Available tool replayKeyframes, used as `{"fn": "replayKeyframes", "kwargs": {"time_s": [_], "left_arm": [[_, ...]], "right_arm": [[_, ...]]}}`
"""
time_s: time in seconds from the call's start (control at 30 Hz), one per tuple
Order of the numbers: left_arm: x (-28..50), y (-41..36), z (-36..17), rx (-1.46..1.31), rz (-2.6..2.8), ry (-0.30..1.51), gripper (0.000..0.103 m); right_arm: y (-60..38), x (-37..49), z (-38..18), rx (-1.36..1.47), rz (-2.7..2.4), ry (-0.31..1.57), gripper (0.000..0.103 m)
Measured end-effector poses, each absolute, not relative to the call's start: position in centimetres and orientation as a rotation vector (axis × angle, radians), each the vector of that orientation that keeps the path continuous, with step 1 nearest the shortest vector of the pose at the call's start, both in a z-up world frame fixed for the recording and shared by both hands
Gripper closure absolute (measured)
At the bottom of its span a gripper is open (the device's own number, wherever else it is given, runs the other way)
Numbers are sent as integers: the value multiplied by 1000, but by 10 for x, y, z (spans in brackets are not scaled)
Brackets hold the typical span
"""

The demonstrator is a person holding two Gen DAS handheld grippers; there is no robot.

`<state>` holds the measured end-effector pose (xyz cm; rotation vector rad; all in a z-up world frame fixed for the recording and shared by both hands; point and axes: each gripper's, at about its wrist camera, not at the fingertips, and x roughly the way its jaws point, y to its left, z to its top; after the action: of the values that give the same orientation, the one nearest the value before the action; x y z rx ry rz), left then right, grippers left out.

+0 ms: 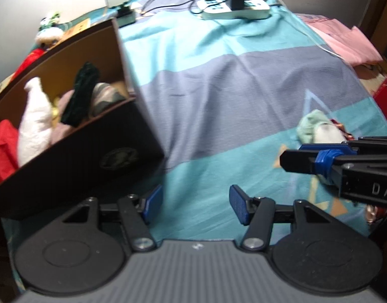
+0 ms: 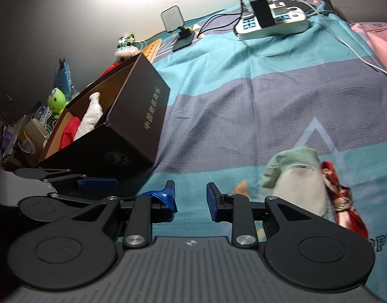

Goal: Organize soft objects
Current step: 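Withdraw the right gripper toward the mint-green pouch, then close the right gripper on the mint-green pouch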

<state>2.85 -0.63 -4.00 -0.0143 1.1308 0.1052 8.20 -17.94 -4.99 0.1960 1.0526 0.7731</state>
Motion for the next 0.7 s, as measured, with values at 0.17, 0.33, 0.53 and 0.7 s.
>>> {"fn": "replayKeyframes", "kwargs": {"time_s": [0.17, 0.33, 0.53, 0.7], "left_arm": [[37, -35, -45, -50, -40, 1111, 43], [52, -61, -57, -126, -202, 1125, 42], [72, -86, -78, -158, -293, 1162, 42], [84, -90, -87, -188, -311, 1161, 41]], "right_arm": [[-222, 91, -58, 235, 662, 1067, 93], [-253, 101, -69, 257, 576, 1092, 93], [-263, 113, -86, 330, 565, 1155, 92], [-255, 119, -92, 322, 588, 1165, 90]]}}
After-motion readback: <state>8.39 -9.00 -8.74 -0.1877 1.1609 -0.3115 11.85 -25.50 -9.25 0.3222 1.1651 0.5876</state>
